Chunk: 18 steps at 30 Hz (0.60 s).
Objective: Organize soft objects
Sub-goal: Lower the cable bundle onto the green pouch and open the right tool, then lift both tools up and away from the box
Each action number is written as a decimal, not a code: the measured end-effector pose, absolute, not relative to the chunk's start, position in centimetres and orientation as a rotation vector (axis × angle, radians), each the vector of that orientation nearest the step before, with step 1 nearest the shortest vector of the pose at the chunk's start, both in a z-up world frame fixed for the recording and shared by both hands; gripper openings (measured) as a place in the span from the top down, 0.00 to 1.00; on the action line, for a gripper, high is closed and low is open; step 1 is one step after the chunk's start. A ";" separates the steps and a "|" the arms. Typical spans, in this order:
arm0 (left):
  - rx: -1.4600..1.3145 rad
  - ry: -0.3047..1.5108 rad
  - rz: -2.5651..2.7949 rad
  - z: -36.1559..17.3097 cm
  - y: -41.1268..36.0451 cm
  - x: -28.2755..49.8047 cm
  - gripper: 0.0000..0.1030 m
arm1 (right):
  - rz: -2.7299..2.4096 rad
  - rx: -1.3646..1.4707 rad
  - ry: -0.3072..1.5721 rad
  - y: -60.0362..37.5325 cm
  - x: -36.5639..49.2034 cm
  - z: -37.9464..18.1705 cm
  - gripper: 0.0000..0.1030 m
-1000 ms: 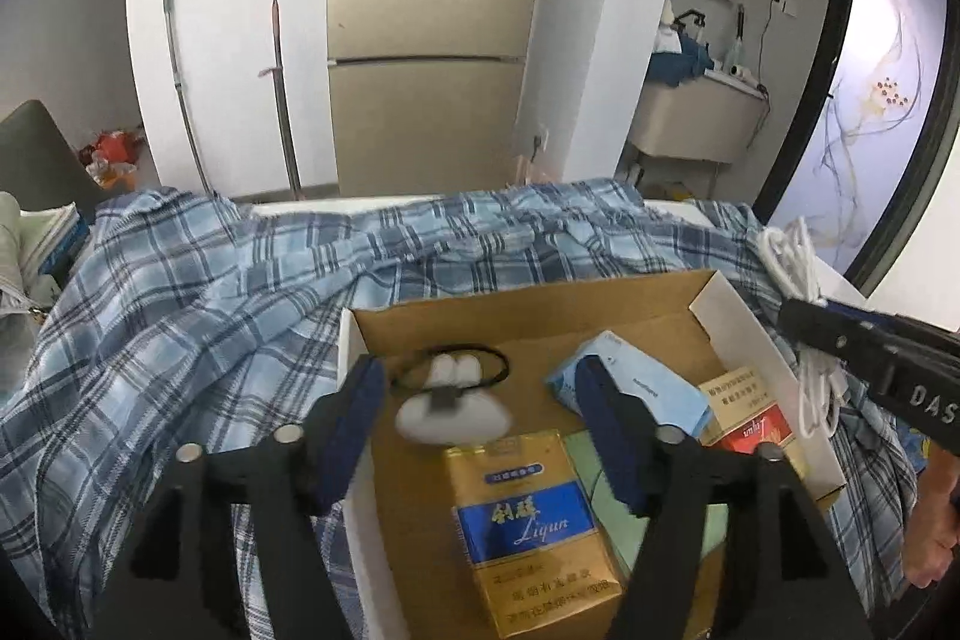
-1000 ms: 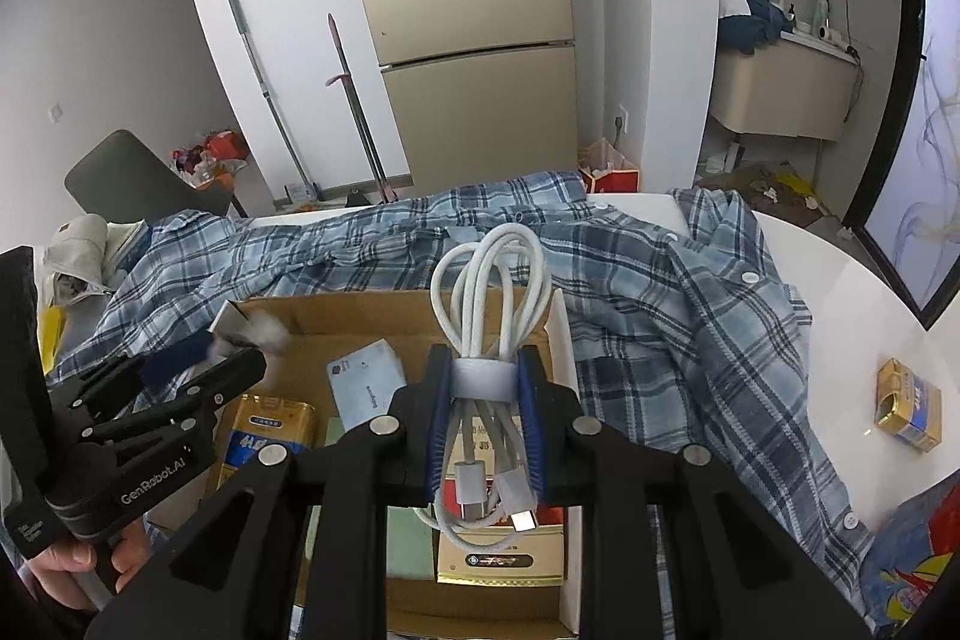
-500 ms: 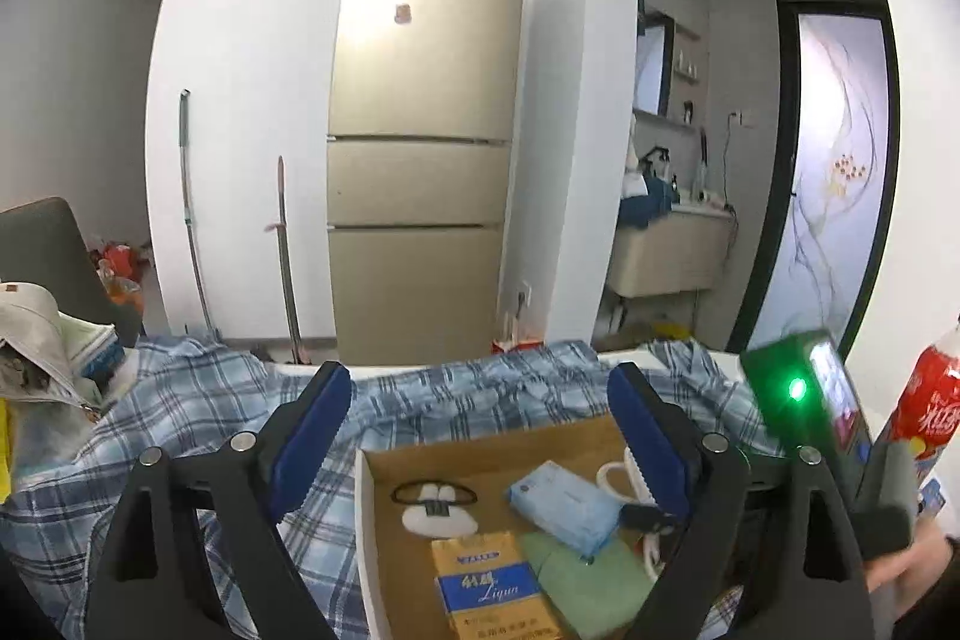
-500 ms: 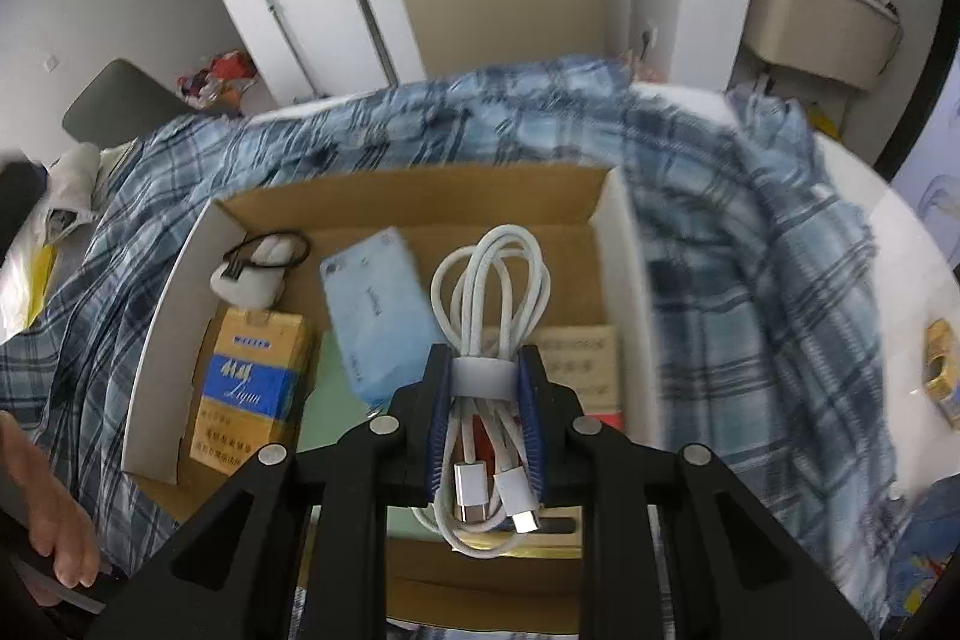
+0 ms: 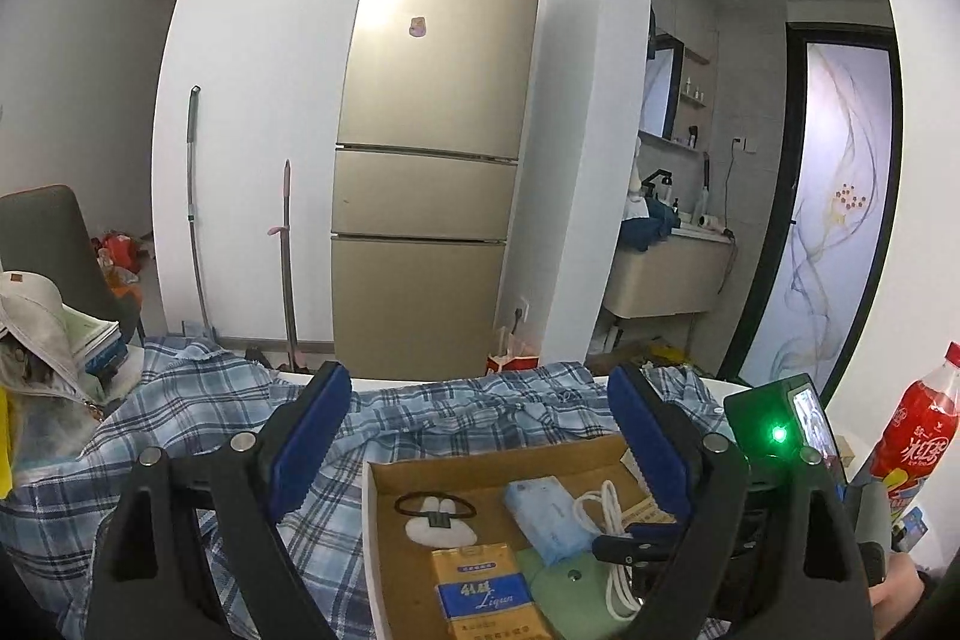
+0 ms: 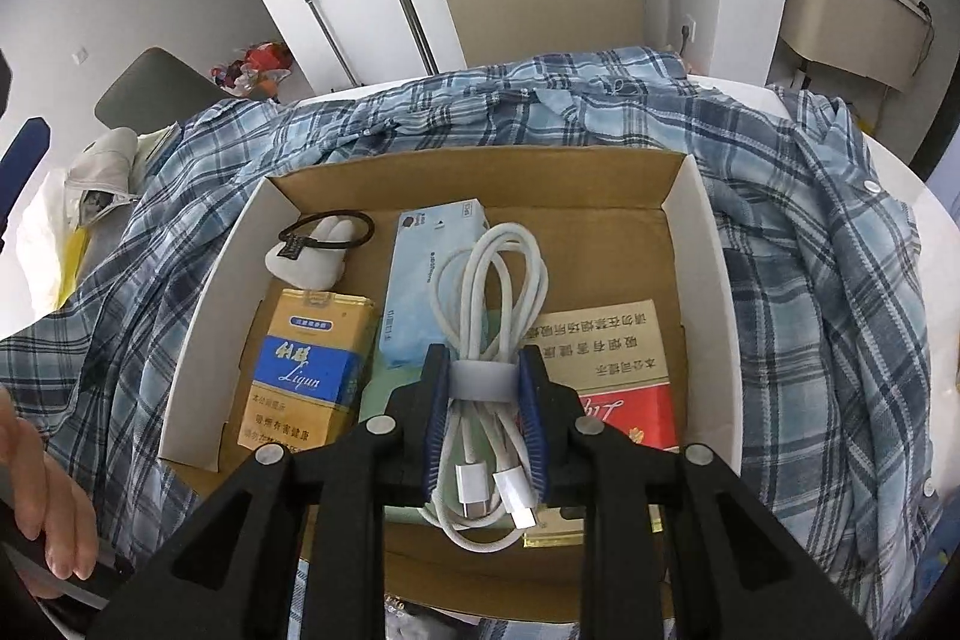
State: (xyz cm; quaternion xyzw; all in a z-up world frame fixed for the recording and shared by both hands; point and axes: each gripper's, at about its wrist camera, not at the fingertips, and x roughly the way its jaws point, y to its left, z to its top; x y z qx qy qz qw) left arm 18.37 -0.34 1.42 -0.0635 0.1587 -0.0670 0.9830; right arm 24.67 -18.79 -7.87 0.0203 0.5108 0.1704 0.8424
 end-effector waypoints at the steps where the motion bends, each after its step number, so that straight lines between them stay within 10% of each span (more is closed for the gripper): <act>1: -0.127 0.309 -0.123 1.5 -0.3 18.2 0.13 | 0.353 0.038 1.077 -18.8 24.7 -7.8 0.75; 5: -0.135 0.290 -0.123 2.1 -0.2 17.8 0.13 | 0.332 0.045 1.051 -19.3 24.7 -7.3 0.52; 18: -0.122 0.211 -0.123 4.9 -0.7 15.5 0.13 | 0.304 0.053 0.931 -20.7 24.0 -3.6 0.47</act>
